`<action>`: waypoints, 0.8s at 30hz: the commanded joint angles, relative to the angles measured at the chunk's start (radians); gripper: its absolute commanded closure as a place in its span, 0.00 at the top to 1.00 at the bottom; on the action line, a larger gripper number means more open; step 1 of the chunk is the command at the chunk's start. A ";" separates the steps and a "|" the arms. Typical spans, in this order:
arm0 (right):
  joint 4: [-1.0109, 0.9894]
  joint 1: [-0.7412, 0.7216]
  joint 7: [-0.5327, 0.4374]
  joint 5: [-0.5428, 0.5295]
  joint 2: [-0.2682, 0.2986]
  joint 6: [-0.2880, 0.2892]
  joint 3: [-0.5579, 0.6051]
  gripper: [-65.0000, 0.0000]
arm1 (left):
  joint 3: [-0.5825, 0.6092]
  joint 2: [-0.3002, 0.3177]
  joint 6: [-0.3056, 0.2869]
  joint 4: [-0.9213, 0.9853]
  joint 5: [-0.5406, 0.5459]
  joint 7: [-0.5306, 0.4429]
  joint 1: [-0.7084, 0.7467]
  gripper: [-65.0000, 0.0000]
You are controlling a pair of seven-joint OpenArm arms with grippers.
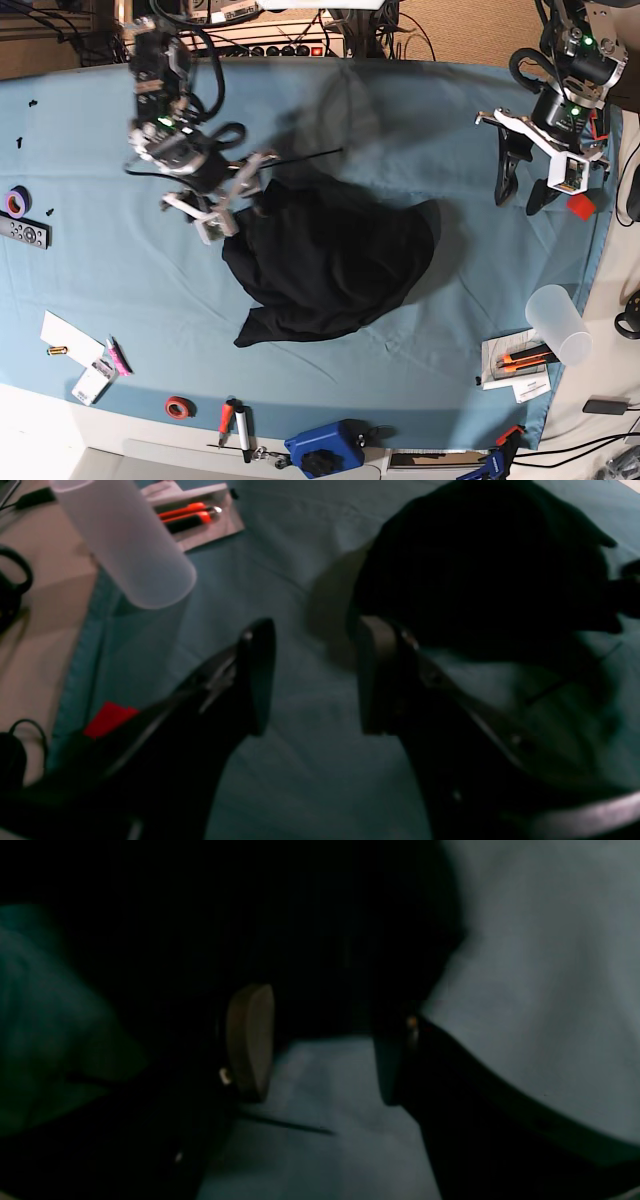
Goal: Layout the t-shirt on the table in an organized manner, then fold the t-shirt properly
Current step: 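Grasp the crumpled black t-shirt edge with the right gripper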
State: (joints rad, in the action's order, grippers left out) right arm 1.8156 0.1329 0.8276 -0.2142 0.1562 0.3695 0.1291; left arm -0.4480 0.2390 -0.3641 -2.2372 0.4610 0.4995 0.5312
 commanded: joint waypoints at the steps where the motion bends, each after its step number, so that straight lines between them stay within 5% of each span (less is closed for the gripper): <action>1: -0.007 -0.031 -0.028 0.013 -0.008 -0.002 0.012 0.48 | -0.006 0.008 0.000 -0.017 0.012 -0.029 -0.004 0.42; 6: -0.100 -0.097 -0.069 0.031 -0.035 -0.009 0.035 0.44 | -0.006 0.008 0.000 -0.017 0.012 -0.029 -0.005 0.42; 10: -0.100 -0.155 -0.033 0.031 -0.035 -0.053 0.035 0.00 | -0.006 0.008 0.000 -0.017 0.012 -0.029 -0.019 0.42; 16: 0.016 -0.211 0.028 -0.053 -0.035 -0.074 -0.014 0.00 | -0.006 0.008 0.000 -0.017 0.012 -0.029 -0.019 0.42; 24: 0.337 -0.178 0.071 -0.179 -0.043 -0.065 -0.216 0.00 | -0.006 0.008 0.000 -0.017 0.011 -0.029 -0.019 0.42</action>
State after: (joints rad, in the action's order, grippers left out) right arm 2.1384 -0.0315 0.9272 -0.3801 0.1131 0.3058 -0.0883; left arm -0.4480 0.2386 -0.3637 -2.2372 0.4610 0.4995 0.5125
